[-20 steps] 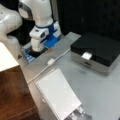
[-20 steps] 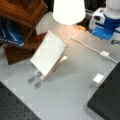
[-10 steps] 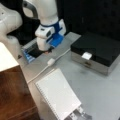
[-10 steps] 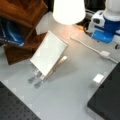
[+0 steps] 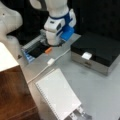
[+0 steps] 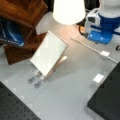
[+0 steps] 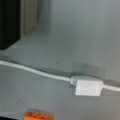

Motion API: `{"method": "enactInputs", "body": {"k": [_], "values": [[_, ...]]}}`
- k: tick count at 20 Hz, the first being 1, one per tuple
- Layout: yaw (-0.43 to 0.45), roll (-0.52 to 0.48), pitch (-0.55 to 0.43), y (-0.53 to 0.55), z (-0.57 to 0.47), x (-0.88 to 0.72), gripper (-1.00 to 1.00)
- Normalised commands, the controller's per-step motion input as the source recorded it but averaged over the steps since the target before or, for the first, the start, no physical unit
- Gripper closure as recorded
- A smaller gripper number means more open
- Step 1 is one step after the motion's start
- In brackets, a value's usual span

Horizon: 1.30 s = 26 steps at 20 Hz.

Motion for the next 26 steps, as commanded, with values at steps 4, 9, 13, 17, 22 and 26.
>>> {"method": "enactInputs", "body": {"k": [4,9,13,17,22,26], "values": [[0.1,-0.086,0.35,-0.03,0.15,0.57,-1.0],[0.105,0.017,0.295,0.0,0.03,0.55,-1.0],[0.105,0.106,0.223,0.01,0.01,0.45,-1.0],[0.096,0.178,0.192,-0.02,0.01,0.32,-1.0],[0.008,0.334,0.171,-0.04,0.0,0.26,-1.0],[-0.022,0.377,0.109,-0.06,-0.09,0.28,-1.0]]}}
